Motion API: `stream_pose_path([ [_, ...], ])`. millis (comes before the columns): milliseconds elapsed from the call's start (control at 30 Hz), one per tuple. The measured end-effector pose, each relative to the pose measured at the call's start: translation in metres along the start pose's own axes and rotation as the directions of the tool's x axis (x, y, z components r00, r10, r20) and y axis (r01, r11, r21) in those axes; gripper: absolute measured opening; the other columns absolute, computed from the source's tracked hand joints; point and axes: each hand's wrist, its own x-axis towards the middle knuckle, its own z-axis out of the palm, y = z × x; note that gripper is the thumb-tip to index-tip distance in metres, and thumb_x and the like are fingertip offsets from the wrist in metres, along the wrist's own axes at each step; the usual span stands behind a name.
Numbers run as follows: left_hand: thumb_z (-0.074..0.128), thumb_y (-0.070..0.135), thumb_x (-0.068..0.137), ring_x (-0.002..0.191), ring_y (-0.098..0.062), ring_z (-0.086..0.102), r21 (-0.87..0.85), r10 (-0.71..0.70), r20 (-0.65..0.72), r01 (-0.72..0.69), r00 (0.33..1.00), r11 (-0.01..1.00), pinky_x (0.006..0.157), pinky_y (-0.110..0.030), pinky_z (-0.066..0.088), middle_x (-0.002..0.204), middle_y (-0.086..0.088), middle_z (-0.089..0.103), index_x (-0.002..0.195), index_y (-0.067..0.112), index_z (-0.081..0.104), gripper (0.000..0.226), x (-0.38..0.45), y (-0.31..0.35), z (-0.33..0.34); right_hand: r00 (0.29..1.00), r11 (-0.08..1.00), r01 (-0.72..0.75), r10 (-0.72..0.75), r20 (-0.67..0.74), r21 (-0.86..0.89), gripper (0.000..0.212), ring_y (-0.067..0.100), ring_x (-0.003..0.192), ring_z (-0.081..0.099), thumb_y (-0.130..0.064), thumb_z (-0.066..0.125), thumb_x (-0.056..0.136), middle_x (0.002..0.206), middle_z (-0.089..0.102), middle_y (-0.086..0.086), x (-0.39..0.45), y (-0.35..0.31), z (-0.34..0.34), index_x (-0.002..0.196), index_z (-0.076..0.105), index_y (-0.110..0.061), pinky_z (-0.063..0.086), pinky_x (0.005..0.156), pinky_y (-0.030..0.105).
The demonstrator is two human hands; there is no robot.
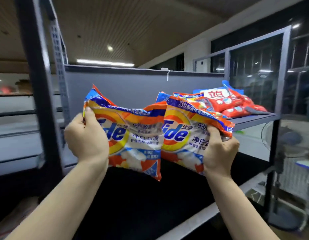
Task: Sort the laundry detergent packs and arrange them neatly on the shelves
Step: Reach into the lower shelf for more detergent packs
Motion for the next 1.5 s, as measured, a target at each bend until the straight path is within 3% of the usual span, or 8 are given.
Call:
stream_pose_path([
  [500, 0.04, 0.038, 0.08, 0.045, -0.016, 0.032, 0.112, -0.124, -0.205, 0.149, 0.971, 0.982, 0.053, -0.031, 0.035, 0.042, 0.006, 0.033, 0.04, 0.024, 0.044, 0.042, 0.024, -0.066, 0.239, 0.97, 0.976, 0.024, 0.03, 0.242, -0.217, 0.033, 0.001, 0.04, 0.043, -0.016, 0.061, 0.083, 0.04, 0.049, -0.016, 0.279, 0.175, 0.043, 0.052, 0.049, -0.014, 0.033, 0.05, 0.027],
  [667, 0.04, 0.031, 0.078, 0.041, -0.009, 0.032, 0.103, -0.145, -0.233, 0.172, 0.962, 0.98, 0.049, -0.026, 0.031, 0.036, 0.01, 0.032, 0.039, 0.02, 0.036, 0.04, 0.04, -0.084, 0.281, 0.799, 0.66, 0.315, 0.203, 0.566, -0.682, 0.06, 0.034, 0.113, 0.05, -0.031, 0.078, 0.075, 0.118, 0.056, 0.018, 0.292, 0.225, 0.06, 0.116, 0.047, 0.001, 0.04, 0.092, 0.041],
  [767, 0.039, 0.027, 0.083, 0.046, -0.012, 0.033, 0.155, -0.068, -0.289, 0.116, 0.955, 0.981, 0.054, -0.027, 0.03, 0.048, 0.001, 0.029, 0.048, 0.018, 0.032, 0.037, 0.052, -0.081, 0.313, 0.767, 0.465, 0.611, -0.15, 0.623, -0.641, 0.061, 0.038, 0.108, 0.048, -0.028, 0.08, 0.07, 0.115, 0.054, 0.017, 0.291, 0.215, 0.056, 0.117, 0.051, -0.003, 0.039, 0.091, 0.047],
  [867, 0.036, 0.03, 0.093, 0.071, -0.027, 0.052, 0.279, 0.055, -0.311, 0.035, 0.949, 0.96, 0.063, -0.032, 0.034, 0.073, -0.011, 0.059, 0.068, 0.009, 0.052, 0.036, 0.065, -0.08, 0.345, 0.525, 0.538, 0.748, -0.12, 0.843, -0.389, 0.039, 0.032, 0.099, 0.054, -0.04, 0.07, 0.079, 0.105, 0.061, 0.008, 0.279, 0.209, 0.046, 0.105, 0.061, -0.012, 0.042, 0.088, 0.043],
  [1033, 0.042, 0.035, 0.097, 0.134, -0.042, 0.03, 0.527, -0.156, 0.128, 0.065, 0.979, 0.847, 0.108, -0.048, 0.023, 0.147, -0.023, 0.032, 0.142, 0.009, 0.034, 0.052, 0.035, -0.112, 0.41, 0.319, 0.471, 0.818, 0.108, 0.942, -0.331, 0.066, 0.017, 0.119, 0.039, -0.065, 0.055, 0.078, 0.131, 0.047, -0.009, 0.268, 0.225, 0.037, 0.132, 0.044, -0.029, 0.026, 0.103, 0.031],
  [1100, 0.041, 0.034, 0.099, 0.139, -0.044, 0.019, 0.518, -0.302, 0.412, 0.052, 0.86, 0.854, 0.111, -0.046, 0.02, 0.152, -0.03, 0.013, 0.15, 0.014, 0.021, 0.058, 0.013, -0.13, 0.436, 0.323, 0.526, 0.787, 0.094, 0.942, -0.322, 0.065, 0.015, 0.123, 0.035, -0.061, 0.055, 0.081, 0.136, 0.044, -0.011, 0.27, 0.231, 0.037, 0.136, 0.04, -0.03, 0.022, 0.103, 0.029],
  [1267, 0.029, 0.052, 0.099, 0.09, -0.016, 0.061, 0.606, -0.614, 0.686, 0.161, 0.391, 0.779, 0.086, -0.028, 0.046, 0.111, -0.007, 0.065, 0.133, 0.01, 0.051, 0.059, 0.009, -0.113, 0.423, 0.341, 0.531, 0.771, 0.12, 0.932, -0.35, 0.063, 0.014, 0.129, 0.034, -0.059, 0.056, 0.083, 0.141, 0.044, -0.011, 0.273, 0.237, 0.045, 0.138, 0.04, -0.032, 0.013, 0.111, 0.032],
  [1500, 0.041, 0.046, 0.096, 0.053, 0.003, 0.062, 0.59, -0.547, 0.662, 0.093, 0.512, 0.802, 0.039, -0.011, 0.04, 0.076, 0.015, 0.067, 0.089, 0.027, 0.063, 0.03, 0.001, -0.103, 0.377, 0.348, 0.519, 0.746, 0.231, 0.909, -0.418, 0.063, 0.018, 0.135, 0.03, -0.05, 0.059, 0.085, 0.146, 0.039, -0.006, 0.267, 0.229, 0.051, 0.141, 0.037, -0.029, 0.01, 0.117, 0.041],
])
